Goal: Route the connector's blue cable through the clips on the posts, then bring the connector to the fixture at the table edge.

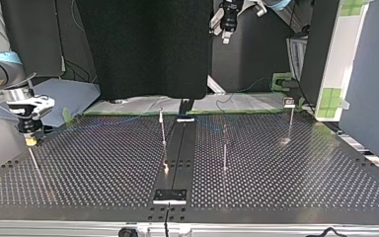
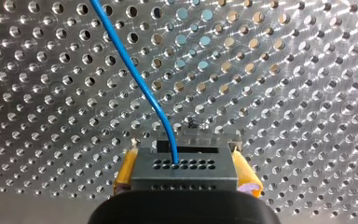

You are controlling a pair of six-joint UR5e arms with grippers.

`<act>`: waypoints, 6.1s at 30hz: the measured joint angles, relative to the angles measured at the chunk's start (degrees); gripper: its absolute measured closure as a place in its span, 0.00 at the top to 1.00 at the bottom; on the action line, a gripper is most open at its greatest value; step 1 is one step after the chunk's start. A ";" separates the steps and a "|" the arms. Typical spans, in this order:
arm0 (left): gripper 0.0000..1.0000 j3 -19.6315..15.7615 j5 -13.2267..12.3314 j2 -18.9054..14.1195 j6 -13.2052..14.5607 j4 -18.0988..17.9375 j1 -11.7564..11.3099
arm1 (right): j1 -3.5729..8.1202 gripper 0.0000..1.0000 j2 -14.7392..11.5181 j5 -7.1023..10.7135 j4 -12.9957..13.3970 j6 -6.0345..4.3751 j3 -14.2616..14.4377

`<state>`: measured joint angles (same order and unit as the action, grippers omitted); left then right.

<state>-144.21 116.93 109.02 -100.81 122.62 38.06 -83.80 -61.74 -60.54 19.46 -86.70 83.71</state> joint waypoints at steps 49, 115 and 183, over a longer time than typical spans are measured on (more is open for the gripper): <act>0.98 0.41 -0.06 0.00 0.26 0.00 0.00 | -0.39 0.73 0.67 1.47 1.26 0.18 -1.11; 0.98 0.45 0.00 0.01 0.26 0.26 -0.01 | -0.54 0.98 1.10 0.72 -3.01 -0.99 -2.40; 0.98 2.37 0.18 0.08 0.88 -0.18 -0.07 | -0.54 0.98 1.10 0.73 -3.01 -0.98 -2.40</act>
<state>-141.84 117.11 109.10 -99.93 122.44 37.99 -84.34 -60.64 -59.81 16.45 -87.69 81.32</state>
